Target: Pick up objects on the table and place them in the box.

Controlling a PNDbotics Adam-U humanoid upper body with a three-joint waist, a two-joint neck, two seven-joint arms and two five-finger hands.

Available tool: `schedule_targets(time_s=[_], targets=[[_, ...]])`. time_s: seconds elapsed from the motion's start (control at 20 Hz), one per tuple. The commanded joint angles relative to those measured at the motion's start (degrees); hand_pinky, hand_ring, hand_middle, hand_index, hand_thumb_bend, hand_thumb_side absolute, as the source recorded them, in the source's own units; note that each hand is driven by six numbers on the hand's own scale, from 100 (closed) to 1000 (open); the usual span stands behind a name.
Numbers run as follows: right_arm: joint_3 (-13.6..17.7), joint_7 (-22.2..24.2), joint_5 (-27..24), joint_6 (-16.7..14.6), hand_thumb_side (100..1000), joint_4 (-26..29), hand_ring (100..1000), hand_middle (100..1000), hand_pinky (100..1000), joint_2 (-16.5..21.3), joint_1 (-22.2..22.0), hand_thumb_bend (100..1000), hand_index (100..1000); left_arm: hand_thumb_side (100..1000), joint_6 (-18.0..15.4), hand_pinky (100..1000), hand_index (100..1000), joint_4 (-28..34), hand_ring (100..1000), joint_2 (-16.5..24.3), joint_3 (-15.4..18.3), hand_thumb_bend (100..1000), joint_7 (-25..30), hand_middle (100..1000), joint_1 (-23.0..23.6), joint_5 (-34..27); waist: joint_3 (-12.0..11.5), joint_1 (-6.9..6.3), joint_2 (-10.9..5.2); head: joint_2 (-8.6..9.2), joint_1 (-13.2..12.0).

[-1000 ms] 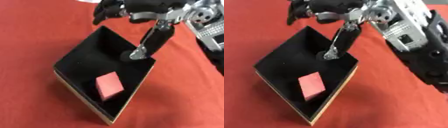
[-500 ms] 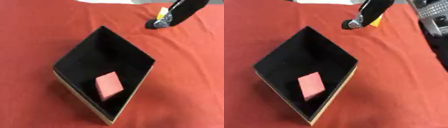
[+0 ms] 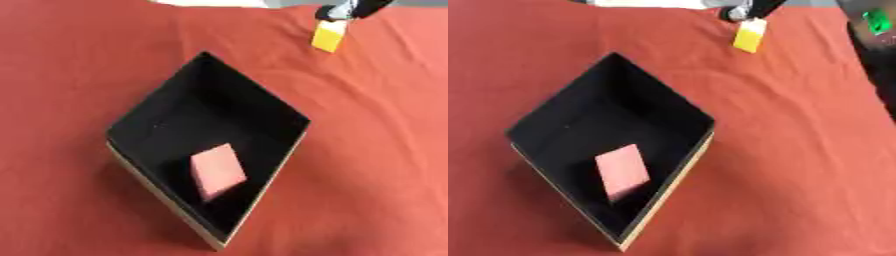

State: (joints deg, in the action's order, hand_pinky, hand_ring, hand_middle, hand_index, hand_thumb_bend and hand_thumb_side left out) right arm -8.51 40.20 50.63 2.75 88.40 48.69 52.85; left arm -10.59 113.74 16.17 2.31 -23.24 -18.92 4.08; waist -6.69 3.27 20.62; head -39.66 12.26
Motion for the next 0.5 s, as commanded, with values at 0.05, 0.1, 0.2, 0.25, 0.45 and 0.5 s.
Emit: schedule_targets(time_s=[0.05,0.1,0.2,0.25,0.45,0.5], targets=[[1.3,-0.2,1.4,-0.3,416,-6.2,959,889,887,0.5,2.3,475,942,821,0.0,575,842,0.9,756,1.1,0.2,199,0.0,671,-0.5,0.3,-0.1,-0.22,-1.15,0.8,0.2],[1.3,0.0,1.6,-0.6,430,-8.2,959,888,888,0.1,2.9,462,943,821,0.0,575,842,0.9,756,1.1,0.2,199,0.1,671,-0.5,0.3,-0.1,-0.25,-1.18,0.91,0.3],[1.4,0.3,1.8,-1.2,437,-11.8,962,890,891,-0.6,4.1,459,944,820,0.1,575,842,0.9,756,1.1,0.2,198,0.1,670,-0.5,0.3,-0.2,-0.3,-1.23,1.2,0.4],[1.4,0.5,2.0,-1.4,438,-13.3,963,890,891,-0.9,4.7,458,944,820,0.1,575,842,0.9,756,1.1,0.2,198,0.1,670,-0.5,0.3,-0.2,-0.32,-1.25,1.36,0.5],[1.8,1.4,3.0,-2.2,443,-18.9,967,894,895,-2.0,6.8,458,947,821,0.1,576,843,0.9,756,1.1,0.2,198,0.2,670,-0.5,0.3,-0.3,-0.36,-1.28,2.67,1.3],[2.0,1.6,3.2,-2.4,452,-19.9,967,894,895,-2.3,7.2,448,947,821,0.1,576,843,0.9,756,1.1,0.2,198,0.2,670,-0.5,0.3,-0.3,-0.36,-1.28,2.93,1.5]])
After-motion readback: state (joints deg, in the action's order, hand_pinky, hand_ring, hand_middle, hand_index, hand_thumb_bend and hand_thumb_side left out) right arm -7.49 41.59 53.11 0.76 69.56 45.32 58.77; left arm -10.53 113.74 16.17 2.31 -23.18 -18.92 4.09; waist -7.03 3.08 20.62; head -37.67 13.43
